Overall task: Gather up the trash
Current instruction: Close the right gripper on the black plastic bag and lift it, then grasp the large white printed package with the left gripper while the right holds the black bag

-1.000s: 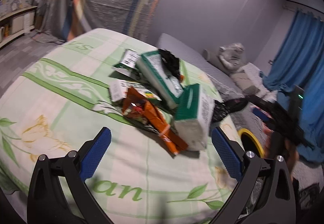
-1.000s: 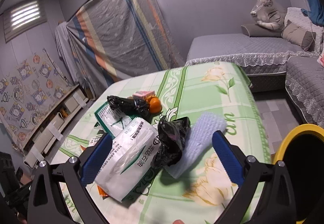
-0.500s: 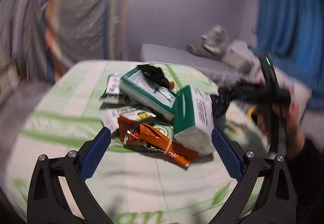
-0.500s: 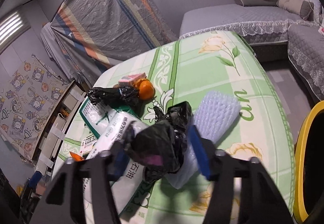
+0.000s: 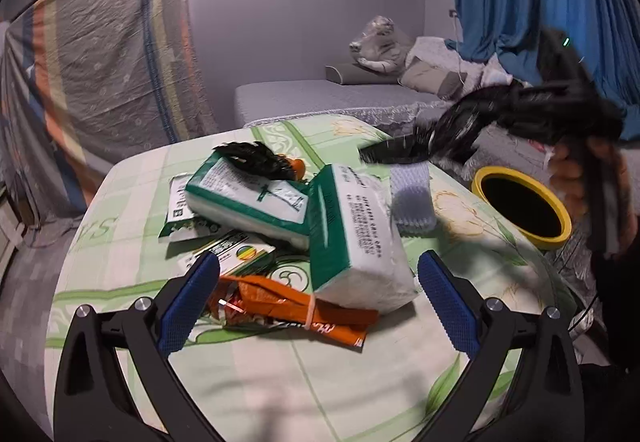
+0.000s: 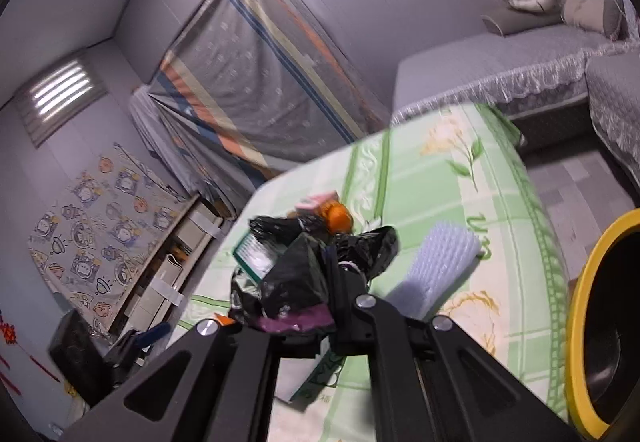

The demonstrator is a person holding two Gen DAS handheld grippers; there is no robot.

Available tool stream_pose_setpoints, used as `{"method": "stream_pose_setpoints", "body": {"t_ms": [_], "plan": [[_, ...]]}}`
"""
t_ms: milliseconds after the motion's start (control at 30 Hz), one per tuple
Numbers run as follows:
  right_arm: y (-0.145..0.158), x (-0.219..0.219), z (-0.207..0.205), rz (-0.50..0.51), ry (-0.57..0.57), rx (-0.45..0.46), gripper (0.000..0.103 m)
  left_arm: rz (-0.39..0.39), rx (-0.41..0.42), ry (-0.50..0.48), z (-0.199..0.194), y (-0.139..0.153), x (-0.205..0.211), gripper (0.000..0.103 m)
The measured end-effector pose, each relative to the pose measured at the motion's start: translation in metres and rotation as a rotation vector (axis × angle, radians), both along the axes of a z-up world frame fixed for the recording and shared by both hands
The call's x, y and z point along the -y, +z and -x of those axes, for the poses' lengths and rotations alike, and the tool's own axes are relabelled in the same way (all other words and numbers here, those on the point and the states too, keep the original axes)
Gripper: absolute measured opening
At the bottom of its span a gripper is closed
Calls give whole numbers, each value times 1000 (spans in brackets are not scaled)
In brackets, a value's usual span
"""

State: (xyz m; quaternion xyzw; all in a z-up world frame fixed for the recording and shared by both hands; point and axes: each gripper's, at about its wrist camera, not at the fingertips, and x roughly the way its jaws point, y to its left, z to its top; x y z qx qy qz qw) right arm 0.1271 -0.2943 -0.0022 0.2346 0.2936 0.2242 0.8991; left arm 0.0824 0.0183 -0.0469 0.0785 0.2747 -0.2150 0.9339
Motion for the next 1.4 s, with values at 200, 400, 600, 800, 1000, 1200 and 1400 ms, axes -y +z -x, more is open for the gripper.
{"method": "stream_pose_setpoints", "body": {"t_ms": [200,400,600,800,1000,1200,1400], "plan": [[26,15,42,-20,12,78,2,-99,-32,-116,-11,0,47,95],[24,24,58,-47,24,86,2,-213,-148,-122,-42,-15,91,95],[17,32,61,-70,30,74,2,-366,-211,-72,-62,-42,118,95],[6,38,58,-98,37,62,2,-456,-254,-18,-88,-61,126,95],[-2,43,58,-113,40,50,2,-489,-328,19,-112,-82,123,95],[-7,46,56,-122,34,32,2,-386,-406,32,-122,-86,108,82],[-6,48,59,-134,31,24,2,-273,-411,33,-101,-65,92,74]]}}
